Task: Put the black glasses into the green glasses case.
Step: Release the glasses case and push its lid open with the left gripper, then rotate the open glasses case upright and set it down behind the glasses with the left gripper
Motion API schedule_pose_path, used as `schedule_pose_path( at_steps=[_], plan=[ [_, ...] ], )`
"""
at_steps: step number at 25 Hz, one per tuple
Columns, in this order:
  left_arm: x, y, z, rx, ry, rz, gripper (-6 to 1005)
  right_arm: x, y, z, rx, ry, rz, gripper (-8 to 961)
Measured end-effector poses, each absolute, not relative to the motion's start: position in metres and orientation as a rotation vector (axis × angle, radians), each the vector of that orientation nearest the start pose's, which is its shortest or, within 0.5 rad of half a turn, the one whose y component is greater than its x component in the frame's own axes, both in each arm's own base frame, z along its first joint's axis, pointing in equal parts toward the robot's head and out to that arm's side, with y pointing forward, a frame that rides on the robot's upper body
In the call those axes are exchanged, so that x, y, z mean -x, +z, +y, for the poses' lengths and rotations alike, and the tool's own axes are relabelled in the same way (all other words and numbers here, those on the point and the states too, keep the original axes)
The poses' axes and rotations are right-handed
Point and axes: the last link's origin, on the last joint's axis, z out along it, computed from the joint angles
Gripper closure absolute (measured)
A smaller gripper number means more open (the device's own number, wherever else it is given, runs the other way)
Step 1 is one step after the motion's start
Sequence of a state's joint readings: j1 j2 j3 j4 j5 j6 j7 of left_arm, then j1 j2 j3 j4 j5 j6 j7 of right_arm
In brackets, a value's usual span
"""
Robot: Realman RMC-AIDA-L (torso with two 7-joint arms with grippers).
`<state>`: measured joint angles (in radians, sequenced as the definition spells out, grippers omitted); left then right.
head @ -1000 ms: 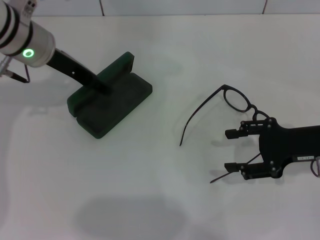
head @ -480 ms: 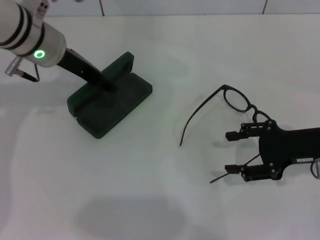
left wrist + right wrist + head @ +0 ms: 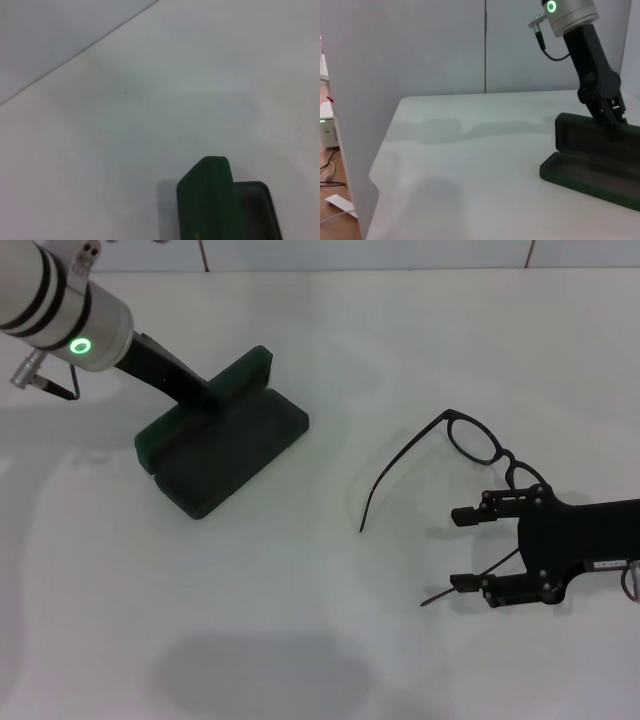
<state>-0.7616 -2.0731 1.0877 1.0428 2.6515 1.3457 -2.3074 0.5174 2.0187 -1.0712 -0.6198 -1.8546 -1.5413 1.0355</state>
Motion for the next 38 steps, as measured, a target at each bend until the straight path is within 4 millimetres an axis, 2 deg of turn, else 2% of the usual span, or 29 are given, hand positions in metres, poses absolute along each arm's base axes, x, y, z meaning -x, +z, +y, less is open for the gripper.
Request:
schedule_pose_path(
  at_steps=[5, 10, 17, 25, 30, 38],
  plan=[
    [0.196, 0.015, 0.414, 2.534, 0.337, -0.815, 730, -0.255, -0.026, 0.313, 2.973, 0.530, 0.009, 258],
    [0.191, 0.015, 0.414, 2.558, 0.341, -0.746, 808, -0.255, -0.026, 0.313, 2.971, 0.532, 0.011, 258],
    [0.174, 0.012, 0.412, 2.651, 0.312, -0.513, 801, -0.256, -0.026, 0.313, 2.964, 0.530, 0.016, 258],
    [0.154, -0.005, 0.406, 2.779, 0.340, -0.087, 794, -0.257, -0.028, 0.312, 2.965, 0.527, 0.027, 258],
    [0.139, -0.010, 0.412, 2.766, 0.283, 0.012, 789, -0.258, -0.028, 0.312, 2.965, 0.523, 0.029, 257],
    [0.129, -0.034, 0.411, 2.742, 0.332, 0.166, 781, -0.259, -0.029, 0.310, 2.970, 0.523, 0.033, 256]
  ],
)
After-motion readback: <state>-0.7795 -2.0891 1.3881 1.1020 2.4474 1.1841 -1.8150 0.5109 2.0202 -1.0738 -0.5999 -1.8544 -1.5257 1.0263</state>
